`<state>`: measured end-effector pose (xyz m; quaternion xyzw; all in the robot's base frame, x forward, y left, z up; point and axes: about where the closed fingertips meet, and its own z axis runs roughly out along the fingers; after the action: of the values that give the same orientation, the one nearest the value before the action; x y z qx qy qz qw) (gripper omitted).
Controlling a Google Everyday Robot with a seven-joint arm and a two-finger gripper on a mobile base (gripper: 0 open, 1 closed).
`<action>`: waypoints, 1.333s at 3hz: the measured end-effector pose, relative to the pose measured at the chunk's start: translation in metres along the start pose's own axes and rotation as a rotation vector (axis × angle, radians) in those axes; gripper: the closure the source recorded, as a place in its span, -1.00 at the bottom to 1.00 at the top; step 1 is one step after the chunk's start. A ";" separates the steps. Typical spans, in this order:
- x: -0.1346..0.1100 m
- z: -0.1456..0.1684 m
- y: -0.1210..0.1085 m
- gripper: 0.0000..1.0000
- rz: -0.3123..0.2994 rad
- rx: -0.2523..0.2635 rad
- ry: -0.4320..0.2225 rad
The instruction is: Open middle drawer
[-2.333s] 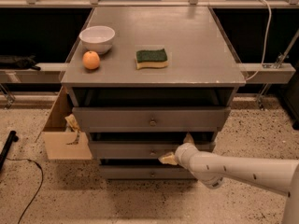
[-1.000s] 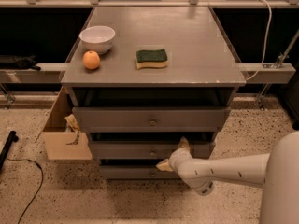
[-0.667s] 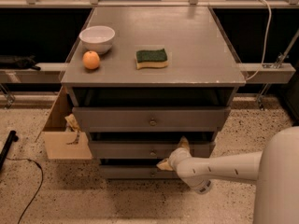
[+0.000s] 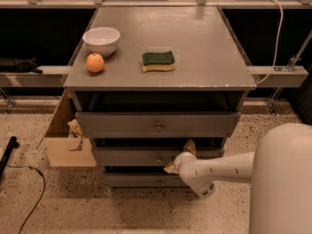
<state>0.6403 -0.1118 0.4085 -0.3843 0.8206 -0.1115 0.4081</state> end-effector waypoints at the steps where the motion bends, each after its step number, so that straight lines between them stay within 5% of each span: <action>1: -0.008 0.013 0.000 -1.00 -0.043 0.018 0.017; 2: -0.008 0.013 0.000 -1.00 -0.043 0.018 0.017; 4: -0.008 0.013 0.000 -0.23 -0.043 0.018 0.017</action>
Offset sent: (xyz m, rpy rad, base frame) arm 0.0104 0.0051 -0.0032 -0.0403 -0.0062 0.0050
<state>0.6528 -0.1044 0.4047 -0.3970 0.8146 -0.1309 0.4021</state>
